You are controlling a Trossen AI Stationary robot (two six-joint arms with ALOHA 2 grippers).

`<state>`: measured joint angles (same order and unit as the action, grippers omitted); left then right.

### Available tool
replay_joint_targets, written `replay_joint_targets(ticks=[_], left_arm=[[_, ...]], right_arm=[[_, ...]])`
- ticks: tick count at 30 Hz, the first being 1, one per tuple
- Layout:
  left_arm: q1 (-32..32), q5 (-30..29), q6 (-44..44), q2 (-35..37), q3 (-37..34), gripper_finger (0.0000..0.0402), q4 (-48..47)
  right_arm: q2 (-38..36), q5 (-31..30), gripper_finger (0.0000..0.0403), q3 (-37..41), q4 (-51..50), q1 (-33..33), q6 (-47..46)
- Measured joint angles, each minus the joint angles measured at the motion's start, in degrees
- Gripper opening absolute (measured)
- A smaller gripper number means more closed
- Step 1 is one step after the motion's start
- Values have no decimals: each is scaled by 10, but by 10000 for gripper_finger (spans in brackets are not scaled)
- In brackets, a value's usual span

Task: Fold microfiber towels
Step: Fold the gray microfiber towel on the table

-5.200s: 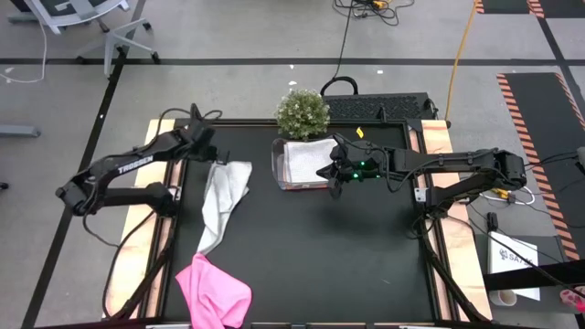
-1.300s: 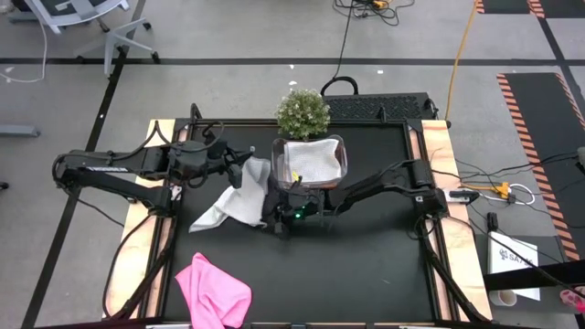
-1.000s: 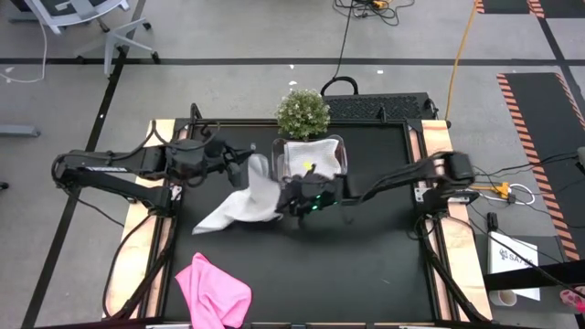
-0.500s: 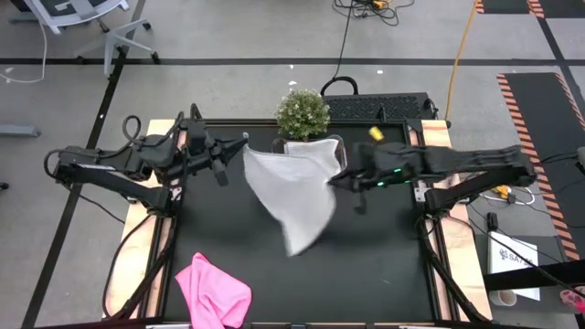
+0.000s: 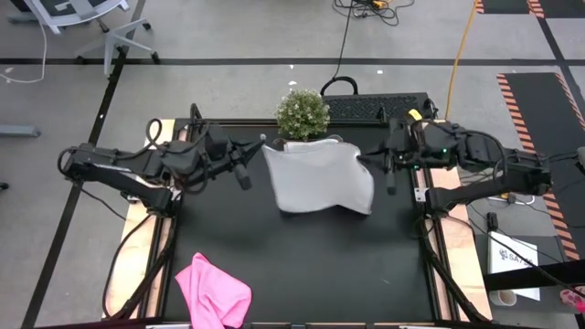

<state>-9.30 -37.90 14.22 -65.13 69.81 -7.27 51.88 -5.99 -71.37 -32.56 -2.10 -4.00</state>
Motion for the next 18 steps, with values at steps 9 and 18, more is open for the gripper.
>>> replay_joint_targets(ticks=[9,18], left_arm=[[19,-16,-30,-9,52,0,-23],[16,-17,35,-9,54,0,-102]], right_arm=[[2,66,0,0,-6,-90,33],[14,120,0,-85,-103,-124,48]])
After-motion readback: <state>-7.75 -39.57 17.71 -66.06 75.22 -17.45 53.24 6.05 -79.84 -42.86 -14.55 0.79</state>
